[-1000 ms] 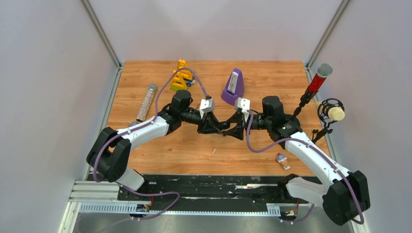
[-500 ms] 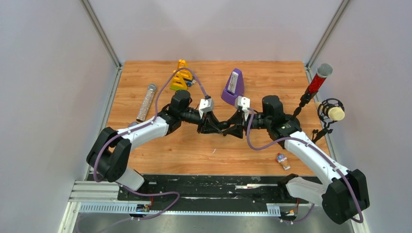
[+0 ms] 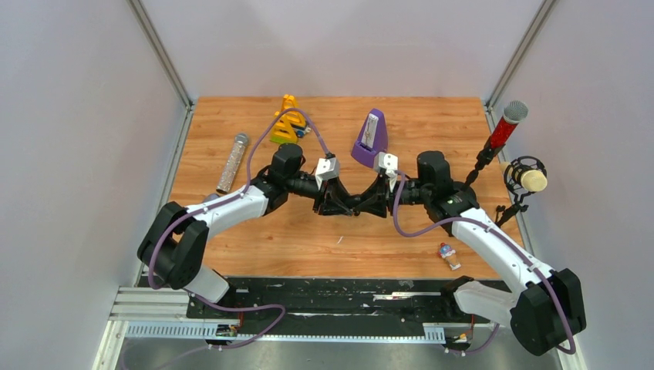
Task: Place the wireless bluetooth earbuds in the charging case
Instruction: Pass from the left arm to the right
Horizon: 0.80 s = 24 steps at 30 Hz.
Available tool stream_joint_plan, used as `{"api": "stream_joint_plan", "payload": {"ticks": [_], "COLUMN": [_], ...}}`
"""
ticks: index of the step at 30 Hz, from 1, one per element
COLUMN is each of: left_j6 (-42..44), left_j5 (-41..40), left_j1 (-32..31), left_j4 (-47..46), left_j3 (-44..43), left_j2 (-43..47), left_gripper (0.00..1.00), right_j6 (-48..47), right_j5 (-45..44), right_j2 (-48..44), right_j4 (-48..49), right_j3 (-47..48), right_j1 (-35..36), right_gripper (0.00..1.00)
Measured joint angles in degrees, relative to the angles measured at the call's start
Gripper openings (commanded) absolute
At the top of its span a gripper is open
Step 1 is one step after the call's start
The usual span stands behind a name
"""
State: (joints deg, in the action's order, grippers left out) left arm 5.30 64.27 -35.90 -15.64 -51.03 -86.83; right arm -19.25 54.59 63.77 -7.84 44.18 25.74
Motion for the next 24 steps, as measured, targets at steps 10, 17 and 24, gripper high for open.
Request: {"api": "stream_joint_plan", "payload": {"ticks": [10, 17, 24], "left_j6": [1.36, 2.51, 1.44], "left_j5": [-0.22, -0.13, -2.23], "left_j1": [0.02, 0.72, 1.18], "left_j4": [2.12, 4.26, 4.35], "left_j3": [0.04, 0.00, -0.11], "left_j2": [1.14, 3.89, 3.72], "left_gripper": [1.00, 0.99, 0.89], "right_j6": [-1.79, -4.57, -7.02], "right_j5": [0.17, -0.04, 0.55], "right_j2": [0.00, 0.00, 0.00], "right_j4": [-0.81, -2.32, -4.13], "right_j3": [0.00, 0.00, 0.00], "right_j1": [0.00, 0.00, 0.15], "right_gripper": [0.00, 0.00, 0.00]}}
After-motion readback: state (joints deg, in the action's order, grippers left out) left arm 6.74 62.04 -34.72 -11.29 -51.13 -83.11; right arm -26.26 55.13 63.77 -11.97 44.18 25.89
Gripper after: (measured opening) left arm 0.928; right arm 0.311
